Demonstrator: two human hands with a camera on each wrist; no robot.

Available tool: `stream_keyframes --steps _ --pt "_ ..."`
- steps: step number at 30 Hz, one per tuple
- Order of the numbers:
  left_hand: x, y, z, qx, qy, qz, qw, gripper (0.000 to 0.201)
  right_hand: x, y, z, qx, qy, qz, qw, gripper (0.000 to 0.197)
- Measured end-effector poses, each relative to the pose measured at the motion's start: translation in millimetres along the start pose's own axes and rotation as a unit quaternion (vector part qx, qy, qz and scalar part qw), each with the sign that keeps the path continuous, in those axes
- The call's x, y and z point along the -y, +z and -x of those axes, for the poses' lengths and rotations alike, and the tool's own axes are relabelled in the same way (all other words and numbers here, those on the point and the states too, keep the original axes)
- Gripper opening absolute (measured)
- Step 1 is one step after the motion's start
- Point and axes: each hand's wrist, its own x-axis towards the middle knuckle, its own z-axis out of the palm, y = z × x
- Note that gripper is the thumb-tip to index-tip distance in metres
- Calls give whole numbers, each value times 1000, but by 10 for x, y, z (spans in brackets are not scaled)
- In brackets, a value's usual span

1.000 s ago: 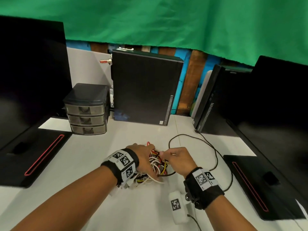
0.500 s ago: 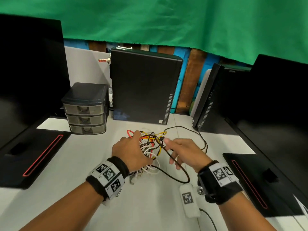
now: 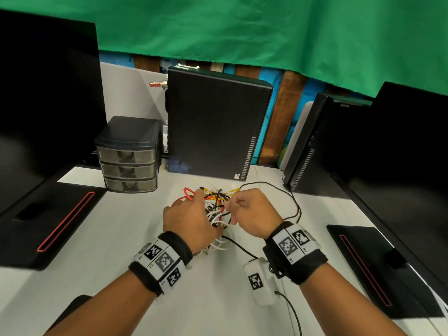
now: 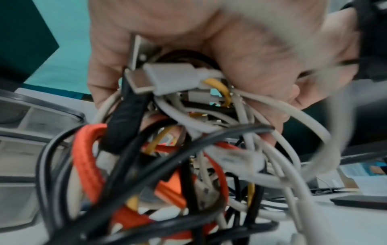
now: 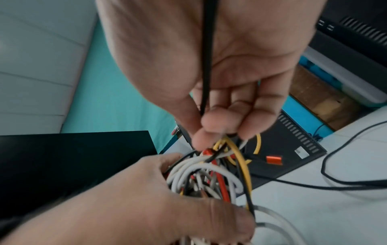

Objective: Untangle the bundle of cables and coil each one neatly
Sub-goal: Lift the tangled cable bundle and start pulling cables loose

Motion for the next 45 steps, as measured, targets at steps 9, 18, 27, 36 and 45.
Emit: stream_keyframes --steps 9,18,27,36,45 --pt "858 -356 -416 33 -233 215 948 85 -30 -946 530 -274 -79 -202 937 26" --pt "277 -420 -211 -28 -129 113 985 78 -202 -335 268 -350 -31 9 936 27" --pt "61 -229 -60 -60 -43 55 996 75 242 47 25 -151 -57 241 957 23" --pt "682 -218 -327 -10 -169 91 981 86 -44 -926 434 -420 -173 -49 889 16" --pt "629 -440 -329 -44 -164 104 980 85 -726 -1134 375 -410 118 71 902 44"
